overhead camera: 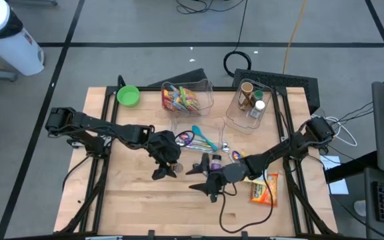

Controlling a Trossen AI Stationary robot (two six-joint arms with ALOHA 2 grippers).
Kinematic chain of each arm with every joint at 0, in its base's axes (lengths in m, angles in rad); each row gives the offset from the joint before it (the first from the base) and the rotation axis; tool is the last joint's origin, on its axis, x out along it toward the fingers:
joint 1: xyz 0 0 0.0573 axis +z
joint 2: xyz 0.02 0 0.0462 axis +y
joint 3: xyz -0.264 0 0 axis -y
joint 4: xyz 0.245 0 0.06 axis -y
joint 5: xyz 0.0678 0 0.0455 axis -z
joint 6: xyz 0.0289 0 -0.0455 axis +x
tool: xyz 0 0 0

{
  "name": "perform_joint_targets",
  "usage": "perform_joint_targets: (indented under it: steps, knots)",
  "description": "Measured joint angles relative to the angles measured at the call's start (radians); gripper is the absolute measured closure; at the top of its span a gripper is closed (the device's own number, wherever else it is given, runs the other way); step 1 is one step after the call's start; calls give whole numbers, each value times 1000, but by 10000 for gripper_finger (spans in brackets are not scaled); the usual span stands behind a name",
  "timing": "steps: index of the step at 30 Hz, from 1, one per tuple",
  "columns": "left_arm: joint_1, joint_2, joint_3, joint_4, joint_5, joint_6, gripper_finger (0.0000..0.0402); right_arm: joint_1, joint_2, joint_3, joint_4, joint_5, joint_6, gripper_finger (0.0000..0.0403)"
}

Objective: Pick & Place Food Item
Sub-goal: Put the brown seasoning bottle into the top right transparent bin

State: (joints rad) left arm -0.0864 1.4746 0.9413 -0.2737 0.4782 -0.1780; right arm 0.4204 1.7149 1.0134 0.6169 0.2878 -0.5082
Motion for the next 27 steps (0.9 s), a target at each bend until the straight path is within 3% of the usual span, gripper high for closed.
perform_joint_targets:
  steps: [6, 15, 27]
  knots:
    - [-6, 12, 0, 8, 19, -14, 212, -39, 0, 0, -4, -7, -54, 149]
    - [-30, 12, -1, 64, 74, -34, 212, -119, 6, 0, 11, -188, -11, 149]
    - [-33, 12, -1, 102, 103, -40, 212, -133, 27, 1, 78, -256, 3, 149]
